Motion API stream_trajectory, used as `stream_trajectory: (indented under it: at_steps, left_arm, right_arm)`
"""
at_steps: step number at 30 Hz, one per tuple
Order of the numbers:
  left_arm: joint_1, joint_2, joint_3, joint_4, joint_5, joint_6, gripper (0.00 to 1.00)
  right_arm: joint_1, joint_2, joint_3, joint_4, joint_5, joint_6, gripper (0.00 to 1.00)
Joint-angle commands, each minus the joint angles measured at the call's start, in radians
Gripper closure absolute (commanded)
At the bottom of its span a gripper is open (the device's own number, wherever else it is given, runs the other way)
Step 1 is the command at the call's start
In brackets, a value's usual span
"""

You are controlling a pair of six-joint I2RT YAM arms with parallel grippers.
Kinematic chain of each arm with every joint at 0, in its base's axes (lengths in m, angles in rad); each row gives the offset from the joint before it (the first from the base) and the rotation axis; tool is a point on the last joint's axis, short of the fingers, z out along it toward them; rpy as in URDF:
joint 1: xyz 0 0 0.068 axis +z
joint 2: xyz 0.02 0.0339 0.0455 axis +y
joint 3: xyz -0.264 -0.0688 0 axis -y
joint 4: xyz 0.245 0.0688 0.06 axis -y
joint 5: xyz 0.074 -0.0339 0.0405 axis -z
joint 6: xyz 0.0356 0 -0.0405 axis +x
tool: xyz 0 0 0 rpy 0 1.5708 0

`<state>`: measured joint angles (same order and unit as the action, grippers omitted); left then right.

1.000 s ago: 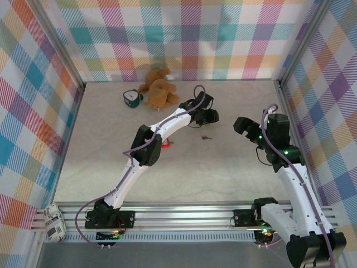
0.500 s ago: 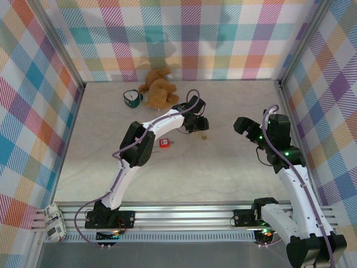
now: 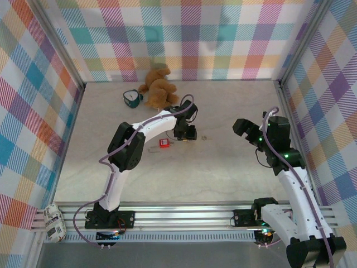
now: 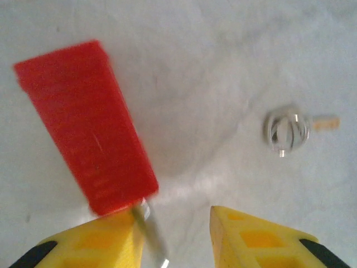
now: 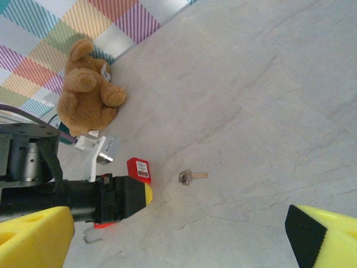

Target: Unlock with the key

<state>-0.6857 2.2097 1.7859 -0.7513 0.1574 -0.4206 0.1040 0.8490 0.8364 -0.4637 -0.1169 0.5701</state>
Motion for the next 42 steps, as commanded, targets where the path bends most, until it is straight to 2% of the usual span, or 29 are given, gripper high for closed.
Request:
stream_trajectory:
  at_steps: [1,6,11,16,19,21,23,25,27,29,33,37,42]
  left_arm:
    - [-0.067,-0.080,-0.012,-0.182,-0.064,0.103,0.68]
    - [-0.132,-0.133,-0.073,-0.196,-0.158,0.128,0.64]
    - [-0.155,-0.195,-0.127,-0.197,-0.184,0.137,0.62]
    - [-0.148,-0.300,-0.167,-0.166,-0.263,0.129,0.54]
    - [-0.122,-0.403,-0.230,-0.131,-0.314,0.127,0.49]
    - [-0.085,-0.508,-0.324,-0.071,-0.319,0.111,0.48]
    - [-0.047,-0.627,-0.436,0.012,-0.317,0.078,0.44]
    - [-0.026,-0.758,-0.581,0.123,-0.353,0.023,0.37]
    - [-0.020,-0.925,-0.744,0.255,-0.397,-0.044,0.33]
    - [-0.015,-1.044,-0.860,0.320,-0.436,-0.107,0.29]
    - [-0.006,-1.236,-0.982,0.310,-0.467,-0.152,0.24]
    - [-0.004,-1.345,-1.017,0.231,-0.493,-0.162,0.22]
    - [-0.004,-1.451,-1.051,0.197,-0.472,-0.175,0.22]
  right_arm:
    - [-0.006,0.016,-0.022,0.043,-0.033,0.020,0.02]
    - [-0.006,0.042,-0.046,0.051,-0.042,0.016,0.02]
    - [-0.006,0.047,-0.060,0.044,-0.060,0.018,0.03]
    - [-0.005,0.066,-0.059,0.037,-0.106,-0.006,0.04]
    - [0.006,0.136,-0.033,0.028,-0.181,-0.034,0.09]
    - [0.041,0.201,0.009,-0.009,-0.182,-0.063,0.13]
    - [0.117,0.263,0.067,-0.059,-0.101,-0.101,0.15]
    - [0.215,0.353,0.152,-0.120,-0.002,-0.157,0.15]
    - [0.281,0.474,0.266,-0.190,0.034,-0.209,0.15]
    - [0.332,0.613,0.393,-0.263,0.054,-0.264,0.15]
    - [0.410,0.892,0.675,-0.418,0.103,-0.350,0.13]
    - [0.438,1.091,0.887,-0.492,0.104,-0.349,0.13]
    - [0.448,1.346,1.170,-0.626,0.075,-0.301,0.27]
